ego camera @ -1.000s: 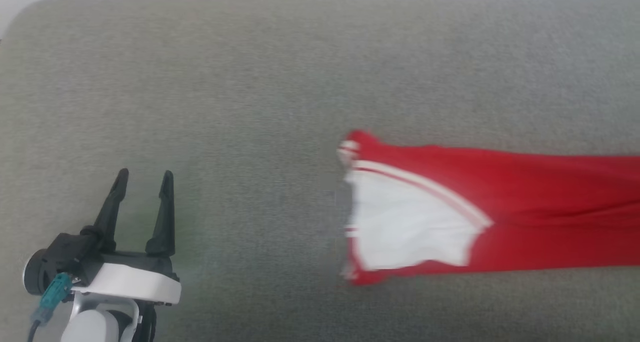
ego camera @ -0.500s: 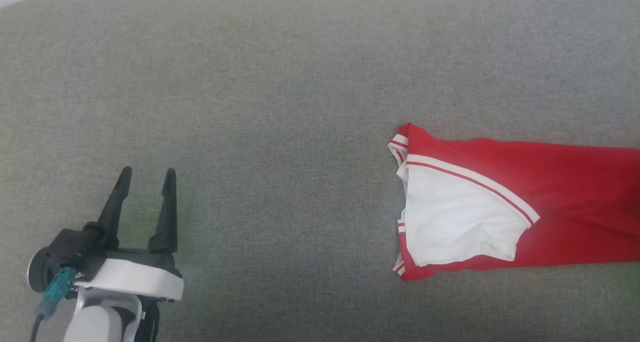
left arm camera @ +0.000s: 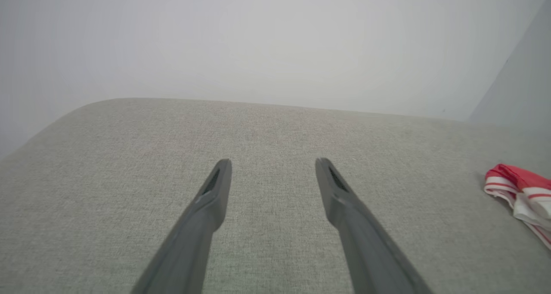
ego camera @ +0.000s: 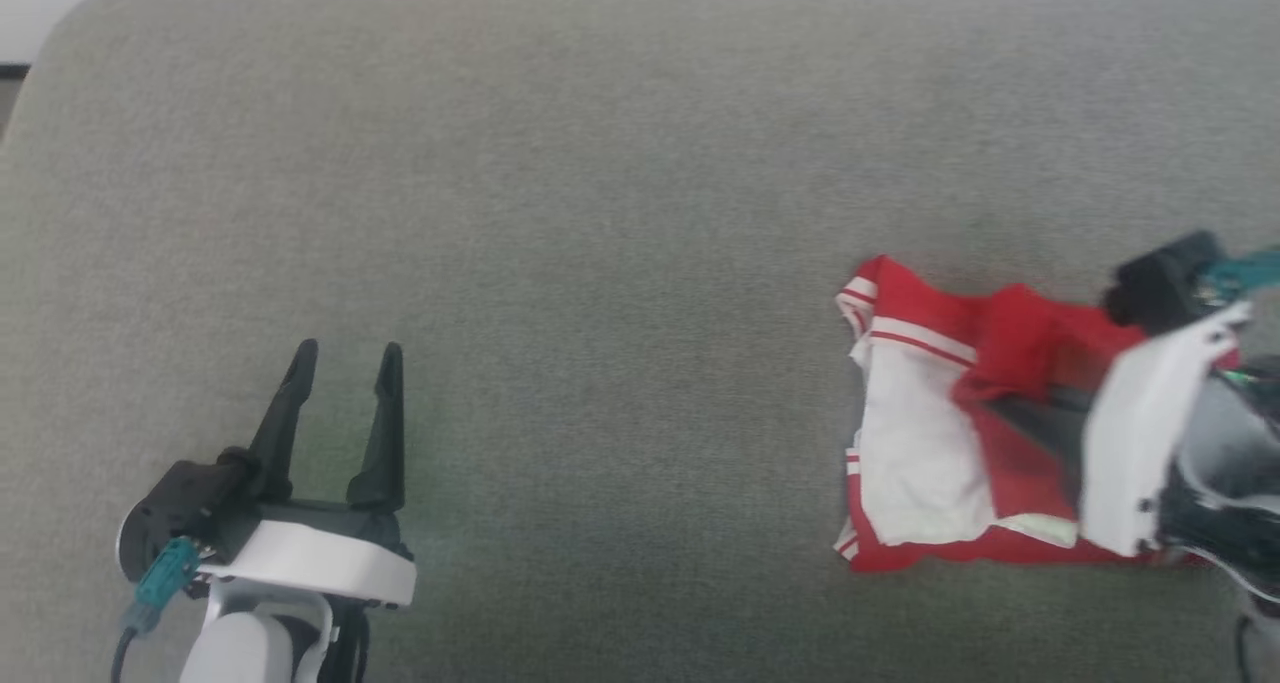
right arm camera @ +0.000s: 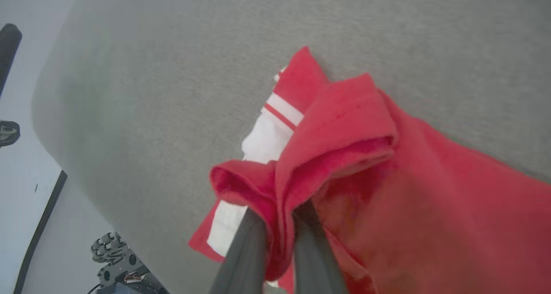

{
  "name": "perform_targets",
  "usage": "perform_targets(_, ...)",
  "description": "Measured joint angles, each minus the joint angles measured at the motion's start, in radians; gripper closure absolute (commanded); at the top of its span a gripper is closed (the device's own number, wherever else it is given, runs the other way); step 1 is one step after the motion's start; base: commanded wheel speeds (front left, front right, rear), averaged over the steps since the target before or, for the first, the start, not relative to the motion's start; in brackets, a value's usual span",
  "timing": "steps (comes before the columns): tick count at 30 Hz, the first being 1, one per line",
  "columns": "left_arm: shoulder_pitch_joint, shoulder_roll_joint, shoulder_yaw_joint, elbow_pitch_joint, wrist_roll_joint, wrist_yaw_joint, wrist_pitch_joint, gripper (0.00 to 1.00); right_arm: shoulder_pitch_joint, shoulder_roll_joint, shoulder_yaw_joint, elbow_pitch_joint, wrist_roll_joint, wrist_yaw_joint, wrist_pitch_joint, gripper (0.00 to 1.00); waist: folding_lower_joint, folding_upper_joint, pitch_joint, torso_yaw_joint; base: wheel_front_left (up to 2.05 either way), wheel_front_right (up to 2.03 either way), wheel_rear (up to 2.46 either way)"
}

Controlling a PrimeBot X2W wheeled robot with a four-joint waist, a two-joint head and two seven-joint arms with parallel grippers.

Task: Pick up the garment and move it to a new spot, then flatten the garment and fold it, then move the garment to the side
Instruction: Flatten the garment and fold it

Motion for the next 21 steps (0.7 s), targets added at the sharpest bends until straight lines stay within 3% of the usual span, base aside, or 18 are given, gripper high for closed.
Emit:
perform_targets(7, -0.032, -0.024, -0.028, 0.013, -0.008, 0.0, 0.0, 0.0, -0.098, -0.016, 0.134, 0.086, -0.065, 0.0, -0.001, 1.0, 0.0, 0.0, 0.039, 0.056, 0.0, 0.0, 0.0)
perform_targets(15, -0.047, -0.04, -0.036, 0.03, -0.013, 0.0, 0.0, 0.0, -0.115, -0.032, 0.189, 0.164, -0.064, 0.0, -0.053, 1.0, 0.0, 0.0, 0.05, 0.084, 0.0, 0.0, 0.0)
perform_targets(16, -0.046, -0.04, -0.035, 0.031, -0.013, 0.0, 0.0, 0.0, -0.115, -0.031, 0.19, 0.167, -0.058, 0.0, -0.065, 0.67, 0.0, 0.0, 0.045, 0.082, 0.0, 0.0, 0.0)
perform_targets(17, -0.045, -0.04, -0.034, 0.032, -0.013, 0.0, 0.0, 0.0, -0.115, -0.03, 0.191, 0.168, -0.051, 0.0, -0.074, 0.44, 0.0, 0.0, 0.04, 0.08, 0.0, 0.0, 0.0)
perform_targets(18, -0.043, -0.038, -0.031, 0.034, -0.013, 0.0, 0.0, 0.0, -0.114, -0.029, 0.193, 0.168, -0.045, 0.0, -0.083, 0.03, 0.0, 0.0, 0.033, 0.077, 0.0, 0.0, 0.0)
perform_targets(21, -0.028, -0.03, -0.029, 0.039, -0.013, 0.0, 0.0, 0.0, -0.11, -0.029, 0.186, 0.165, -0.02, 0.0, -0.113, 0.0, 0.0, 0.0, 0.012, 0.065, 0.0, 0.0, 0.0)
